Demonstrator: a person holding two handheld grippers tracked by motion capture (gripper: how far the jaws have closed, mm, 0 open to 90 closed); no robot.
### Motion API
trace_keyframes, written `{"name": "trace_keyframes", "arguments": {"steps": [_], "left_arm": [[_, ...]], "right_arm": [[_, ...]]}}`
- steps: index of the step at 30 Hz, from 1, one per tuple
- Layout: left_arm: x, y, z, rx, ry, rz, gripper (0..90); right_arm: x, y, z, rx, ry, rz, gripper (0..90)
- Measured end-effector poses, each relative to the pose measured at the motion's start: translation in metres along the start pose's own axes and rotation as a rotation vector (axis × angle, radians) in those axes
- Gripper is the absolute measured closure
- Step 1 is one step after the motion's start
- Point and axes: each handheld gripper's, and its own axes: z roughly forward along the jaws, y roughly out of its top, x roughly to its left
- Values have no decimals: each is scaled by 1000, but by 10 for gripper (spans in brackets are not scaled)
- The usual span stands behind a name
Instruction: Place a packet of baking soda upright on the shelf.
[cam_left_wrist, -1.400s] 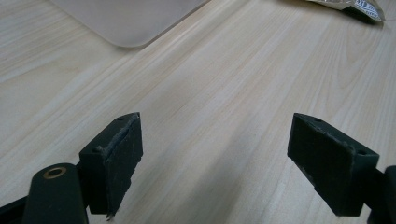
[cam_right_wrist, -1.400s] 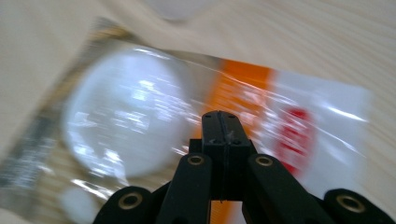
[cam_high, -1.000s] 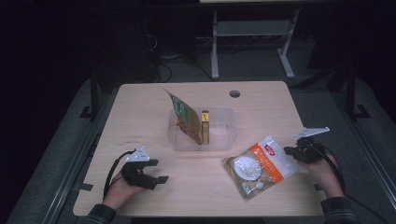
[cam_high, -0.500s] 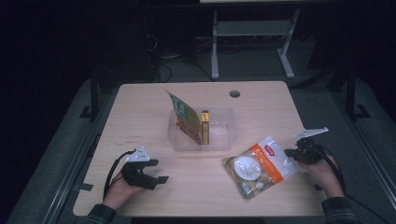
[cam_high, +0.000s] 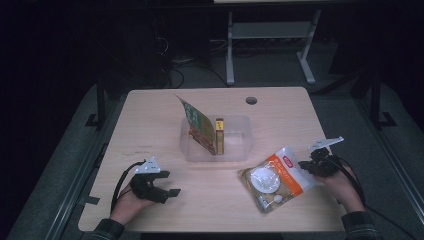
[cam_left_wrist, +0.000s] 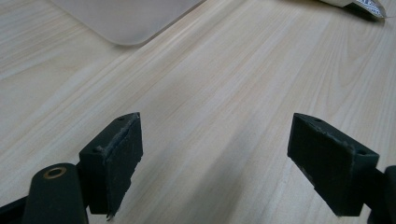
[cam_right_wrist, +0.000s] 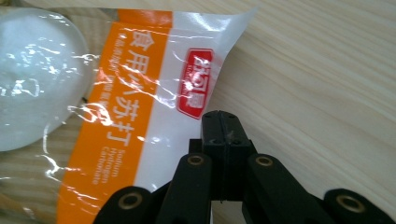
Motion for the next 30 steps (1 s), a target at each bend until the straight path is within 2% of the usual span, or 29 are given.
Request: {"name": "trace_keyframes", "arguments": {"steps": [5, 11, 13, 16, 20, 25, 30], "left_arm": [[0, 0, 0, 3, 0, 5, 176], [0, 0, 0, 4, 0, 7, 175], [0, 0, 0, 5, 0, 10, 175], [-1, 0, 1, 7, -2, 3, 175], [-1, 0, 1, 7, -2, 5, 175], [-1, 0, 1, 6, -3, 5, 175], [-1, 0, 1, 5, -2, 8, 176]], "right_arm": [[6, 3, 4, 19, 5, -25, 900], [2, 2, 4, 20, 14, -1, 900], [2, 2, 4, 18, 31, 11, 900], [6, 2, 8, 43, 26, -19, 900], [13, 3, 14, 58, 73, -37, 900], [24, 8, 16, 73, 78, -66, 900], [38, 13, 19, 88, 105, -101, 900]]}}
